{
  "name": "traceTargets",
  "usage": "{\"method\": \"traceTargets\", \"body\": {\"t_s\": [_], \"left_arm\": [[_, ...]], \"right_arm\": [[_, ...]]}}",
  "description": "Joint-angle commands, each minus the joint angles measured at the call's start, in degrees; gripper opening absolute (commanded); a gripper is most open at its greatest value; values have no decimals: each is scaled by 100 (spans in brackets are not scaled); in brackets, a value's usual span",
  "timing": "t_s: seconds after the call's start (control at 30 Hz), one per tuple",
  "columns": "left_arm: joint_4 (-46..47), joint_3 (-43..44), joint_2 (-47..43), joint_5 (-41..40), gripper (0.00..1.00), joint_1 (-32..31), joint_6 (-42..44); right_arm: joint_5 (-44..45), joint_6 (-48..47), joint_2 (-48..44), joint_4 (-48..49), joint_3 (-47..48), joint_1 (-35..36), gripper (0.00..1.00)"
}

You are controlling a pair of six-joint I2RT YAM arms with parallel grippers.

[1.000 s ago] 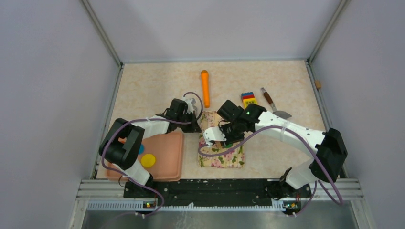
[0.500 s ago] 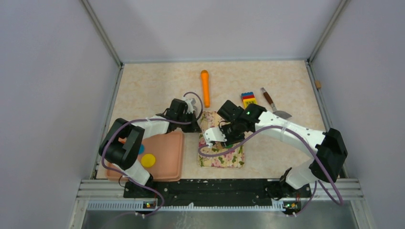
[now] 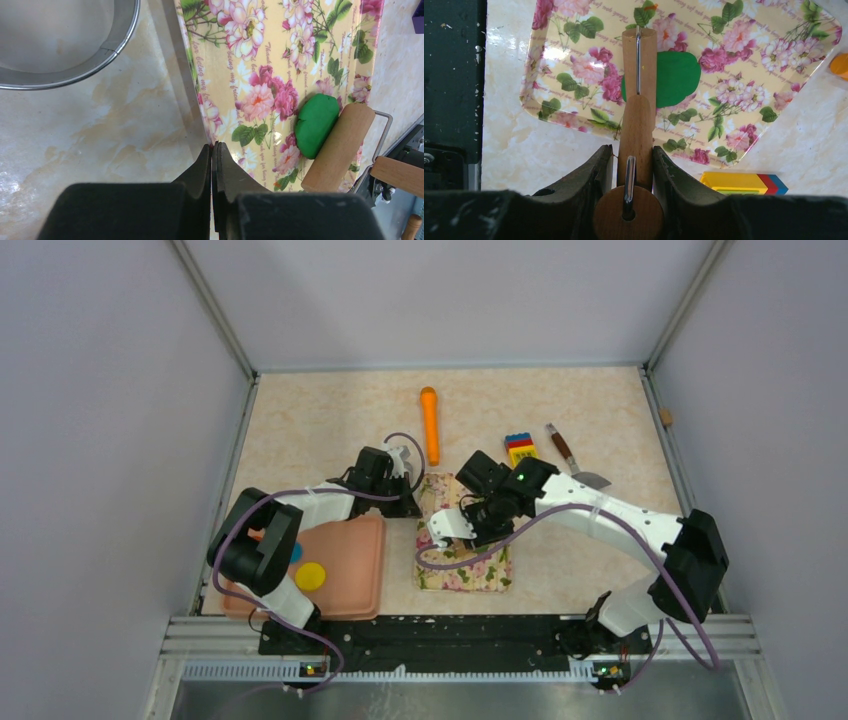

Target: Roll out the dumpling wrappers from the dough

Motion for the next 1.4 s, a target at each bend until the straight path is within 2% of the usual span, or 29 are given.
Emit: {"method": "traceTargets", "body": {"t_s": [0.0,0.53,0.63,0.7,0.73,0.77,0.8,0.83,0.9,0.97,1.07,1.13,1.27,1.37], "left_arm": [[-23,-25,22,-563,0,42,240],[-23,-6,59,-546,0,43,226],[-23,61,-4,-452,0,42,250],[-128,198,-118,-365,0,48,284],[-201,296,-184,-293,11,45,326],[-309,417,-255,-188,30,50,417],[-515,592,-362,-57,44,60,561],[-686,743,-487,-8,54,58,644],[-713,901,-828,5,61,60,708],[-728,1063,-1150,5,62,53,996],[-586,1061,-1658,55,62,2,1592],[-458,953,-2015,-12,63,-211,2307],[-399,721,-2680,-68,68,-1148,4422],[-177,577,-2820,342,68,-1863,5646]], "right_arm": [[-1486,443,317,-1736,-452,151,0],[-1562,472,287,-1748,-444,186,0],[-1302,592,175,-1706,-182,115,0],[-1479,749,108,-1822,264,-169,0],[-1655,883,81,-1882,521,-363,0],[-1839,1057,54,-1951,770,-673,0],[-2065,1202,31,-2017,1001,-937,0],[-2268,1346,22,-2073,1167,-1161,0],[-2602,1645,-55,-2083,1337,-1626,0],[-2924,2016,-203,-1887,1251,-2047,0],[-3319,3119,-358,-1202,1000,-2699,0],[-3395,4003,-405,-683,823,-3079,0],[-3576,5386,-402,93,552,-3595,0],[-3677,6120,-389,519,374,-3703,0]]}}
